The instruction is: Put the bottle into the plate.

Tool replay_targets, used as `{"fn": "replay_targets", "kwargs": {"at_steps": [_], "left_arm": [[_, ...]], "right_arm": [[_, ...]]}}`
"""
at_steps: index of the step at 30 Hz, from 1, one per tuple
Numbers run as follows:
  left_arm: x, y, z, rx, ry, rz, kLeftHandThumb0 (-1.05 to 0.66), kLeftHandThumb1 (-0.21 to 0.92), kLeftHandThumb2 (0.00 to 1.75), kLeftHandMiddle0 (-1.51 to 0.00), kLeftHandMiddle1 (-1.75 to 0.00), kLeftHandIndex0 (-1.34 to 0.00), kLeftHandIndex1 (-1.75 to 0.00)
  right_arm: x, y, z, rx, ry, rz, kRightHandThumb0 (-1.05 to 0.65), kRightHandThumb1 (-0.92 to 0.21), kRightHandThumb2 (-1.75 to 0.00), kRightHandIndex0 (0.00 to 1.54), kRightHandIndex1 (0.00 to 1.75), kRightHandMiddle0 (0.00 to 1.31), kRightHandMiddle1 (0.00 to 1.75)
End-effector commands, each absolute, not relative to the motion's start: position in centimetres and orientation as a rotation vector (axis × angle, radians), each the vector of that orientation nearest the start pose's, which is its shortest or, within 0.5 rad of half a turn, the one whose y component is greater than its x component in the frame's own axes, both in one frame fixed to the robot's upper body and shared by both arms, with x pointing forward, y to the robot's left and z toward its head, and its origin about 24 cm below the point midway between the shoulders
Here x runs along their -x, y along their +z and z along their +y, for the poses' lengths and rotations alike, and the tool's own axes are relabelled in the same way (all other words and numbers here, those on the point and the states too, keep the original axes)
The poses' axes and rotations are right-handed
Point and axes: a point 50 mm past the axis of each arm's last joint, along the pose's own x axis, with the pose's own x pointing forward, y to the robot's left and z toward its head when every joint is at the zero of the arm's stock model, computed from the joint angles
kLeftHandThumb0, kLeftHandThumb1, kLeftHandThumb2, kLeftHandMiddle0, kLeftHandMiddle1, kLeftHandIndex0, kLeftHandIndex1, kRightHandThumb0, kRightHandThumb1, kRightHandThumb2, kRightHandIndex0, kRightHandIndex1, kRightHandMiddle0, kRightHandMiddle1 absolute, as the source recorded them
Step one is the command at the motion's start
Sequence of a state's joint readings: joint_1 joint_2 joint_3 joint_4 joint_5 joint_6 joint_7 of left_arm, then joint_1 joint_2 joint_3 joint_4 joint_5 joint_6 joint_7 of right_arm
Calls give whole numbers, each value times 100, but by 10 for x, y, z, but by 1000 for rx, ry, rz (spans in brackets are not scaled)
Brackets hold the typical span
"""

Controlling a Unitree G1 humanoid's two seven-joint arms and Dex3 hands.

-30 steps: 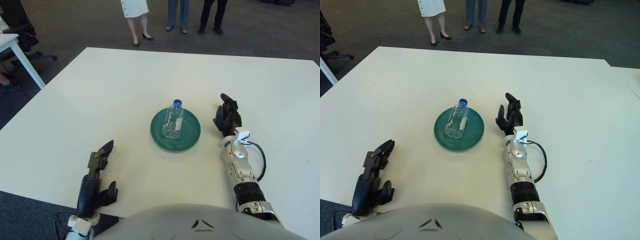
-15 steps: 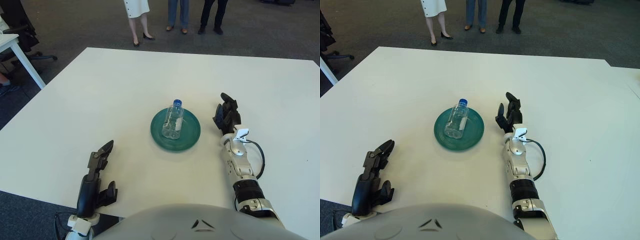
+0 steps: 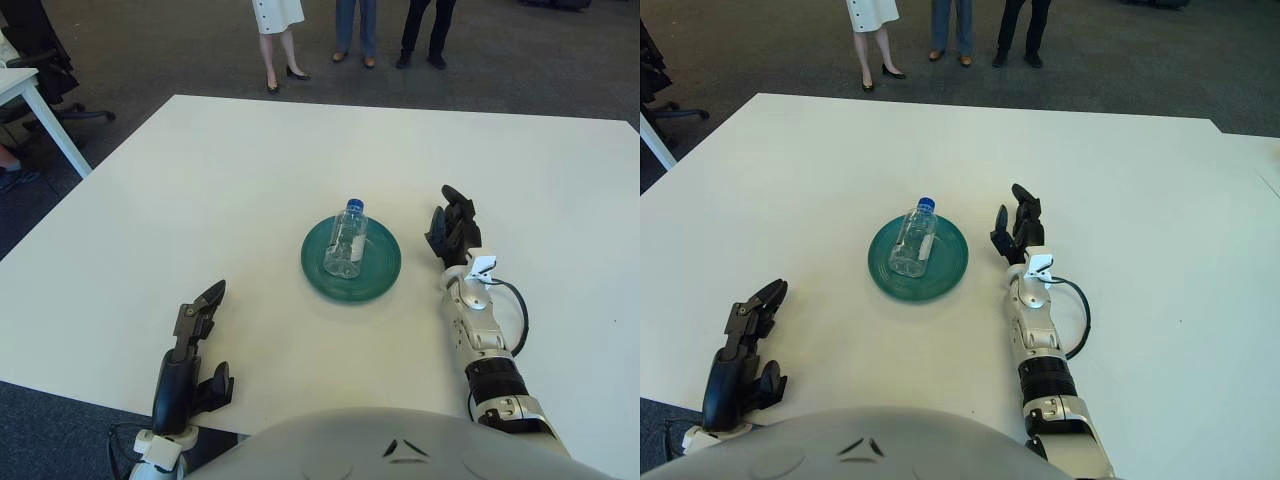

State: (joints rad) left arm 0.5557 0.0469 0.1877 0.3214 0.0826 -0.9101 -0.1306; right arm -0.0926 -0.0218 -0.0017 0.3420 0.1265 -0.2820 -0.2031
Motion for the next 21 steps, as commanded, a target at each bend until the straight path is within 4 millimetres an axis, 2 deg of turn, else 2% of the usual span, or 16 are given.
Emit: {"fn": "replay_targets", "kwargs": {"at_steps": [1, 7, 10, 12, 15, 17, 20, 21], "left_arm": [[-305, 21, 154, -106, -36, -10, -71, 92, 80, -38, -1, 0, -78], [-306, 31, 152, -103, -37, -38, -72, 92, 78, -40, -2, 0, -81], [-302, 39, 153, -110, -33, -57, -73, 92, 76, -48, -6, -3, -83], [-297, 45, 155, -114, -31, -69, -73, 92, 75, -52, -8, -4, -84], [-279, 58, 163, -124, -23, -100, -74, 92, 73, -59, -12, -6, -85], [-270, 64, 167, -130, -15, -109, -73, 92, 72, -58, -26, -8, -86], [-257, 68, 173, -135, 4, -109, -73, 92, 69, -47, -74, -12, -94], [-251, 68, 175, -133, 11, -106, -72, 92, 68, -46, -80, -13, -95]], "right_arm": [[-260, -14, -157, -101, -254, 155, -66, -92, -73, 41, 4, 0, 68], [-259, -17, -155, -96, -252, 171, -66, -92, -72, 43, 4, 0, 70], [-259, -20, -154, -92, -252, 182, -66, -92, -72, 43, 4, 0, 71], [-258, -21, -153, -91, -251, 186, -66, -92, -72, 43, 3, 0, 71], [-258, -24, -152, -93, -251, 195, -67, -92, -74, 43, 3, 0, 70], [-258, -25, -151, -95, -252, 199, -67, -92, -74, 42, 2, 0, 69], [-258, -28, -149, -98, -255, 205, -68, -92, -75, 41, 2, 0, 68], [-258, -28, -148, -98, -255, 207, -68, -92, -75, 41, 2, 0, 68]]}}
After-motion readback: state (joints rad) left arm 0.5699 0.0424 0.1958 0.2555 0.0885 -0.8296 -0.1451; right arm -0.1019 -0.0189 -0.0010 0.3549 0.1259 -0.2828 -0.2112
